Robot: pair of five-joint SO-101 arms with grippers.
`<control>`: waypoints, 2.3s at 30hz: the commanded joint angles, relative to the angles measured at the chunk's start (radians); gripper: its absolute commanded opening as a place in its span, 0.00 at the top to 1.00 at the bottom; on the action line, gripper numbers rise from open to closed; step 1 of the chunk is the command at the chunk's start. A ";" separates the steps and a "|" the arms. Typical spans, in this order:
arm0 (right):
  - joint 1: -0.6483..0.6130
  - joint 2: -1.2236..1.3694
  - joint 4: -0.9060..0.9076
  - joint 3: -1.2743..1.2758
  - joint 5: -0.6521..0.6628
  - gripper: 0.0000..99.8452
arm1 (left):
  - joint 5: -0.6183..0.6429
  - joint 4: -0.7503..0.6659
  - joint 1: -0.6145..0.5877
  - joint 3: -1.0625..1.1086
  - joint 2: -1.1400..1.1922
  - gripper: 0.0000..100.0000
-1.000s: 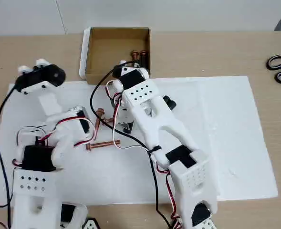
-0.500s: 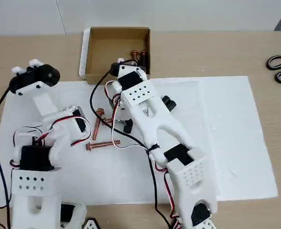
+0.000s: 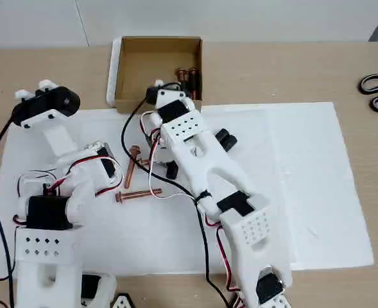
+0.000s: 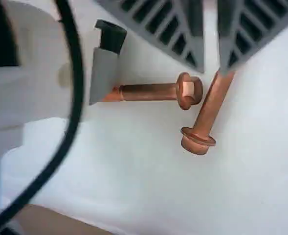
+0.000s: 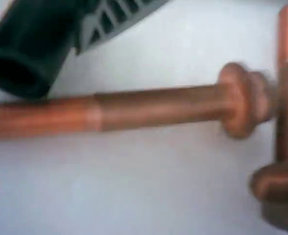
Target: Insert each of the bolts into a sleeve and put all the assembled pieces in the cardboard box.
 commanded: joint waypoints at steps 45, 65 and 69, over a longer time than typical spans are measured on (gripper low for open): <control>0.177 -0.170 0.217 -0.084 -0.025 1.00 | -0.003 -0.025 0.005 -0.240 -0.020 0.99; 0.277 -0.607 0.232 0.106 -0.026 1.00 | 0.044 -0.167 0.005 -0.236 0.342 0.99; 0.282 -0.739 0.226 0.256 -0.025 1.00 | 0.043 -0.176 0.008 -0.280 0.514 0.99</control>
